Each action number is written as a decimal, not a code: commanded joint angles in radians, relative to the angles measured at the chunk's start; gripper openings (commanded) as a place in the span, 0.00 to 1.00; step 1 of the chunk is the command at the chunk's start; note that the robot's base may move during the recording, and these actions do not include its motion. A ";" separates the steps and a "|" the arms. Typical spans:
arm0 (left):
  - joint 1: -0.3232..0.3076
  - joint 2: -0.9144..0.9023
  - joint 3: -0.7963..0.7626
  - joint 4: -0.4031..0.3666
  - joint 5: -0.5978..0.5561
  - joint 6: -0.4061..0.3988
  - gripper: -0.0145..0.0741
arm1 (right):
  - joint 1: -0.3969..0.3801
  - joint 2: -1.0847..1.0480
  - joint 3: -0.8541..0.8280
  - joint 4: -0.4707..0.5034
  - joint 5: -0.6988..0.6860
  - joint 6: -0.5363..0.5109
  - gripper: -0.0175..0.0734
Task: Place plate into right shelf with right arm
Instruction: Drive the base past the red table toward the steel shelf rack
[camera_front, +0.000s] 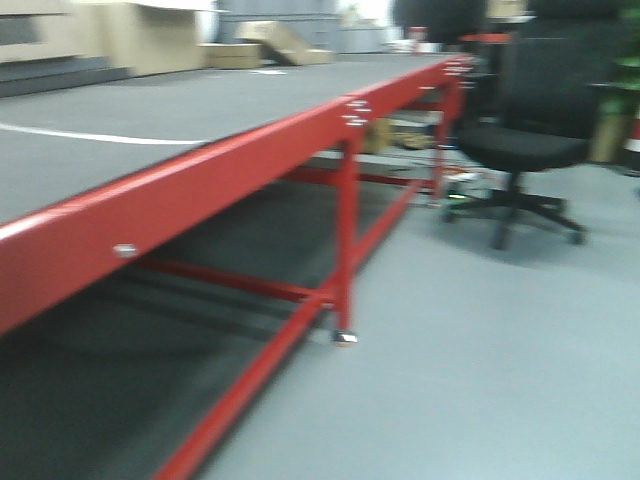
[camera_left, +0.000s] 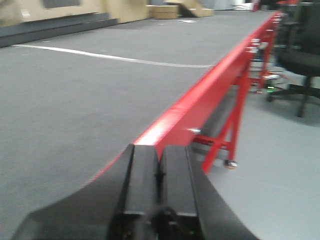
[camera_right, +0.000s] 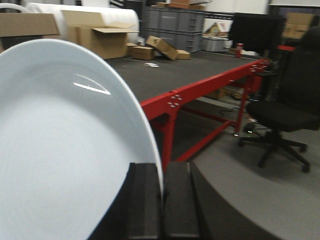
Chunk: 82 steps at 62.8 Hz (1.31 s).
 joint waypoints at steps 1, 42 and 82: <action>0.002 -0.012 0.008 -0.004 -0.083 -0.002 0.11 | -0.003 0.008 -0.029 -0.020 -0.093 -0.006 0.25; 0.002 -0.012 0.008 -0.004 -0.083 -0.002 0.11 | -0.003 0.008 -0.029 -0.020 -0.093 -0.006 0.25; 0.002 -0.007 0.008 -0.004 -0.073 -0.002 0.11 | -0.003 0.022 -0.029 -0.020 -0.076 -0.006 0.25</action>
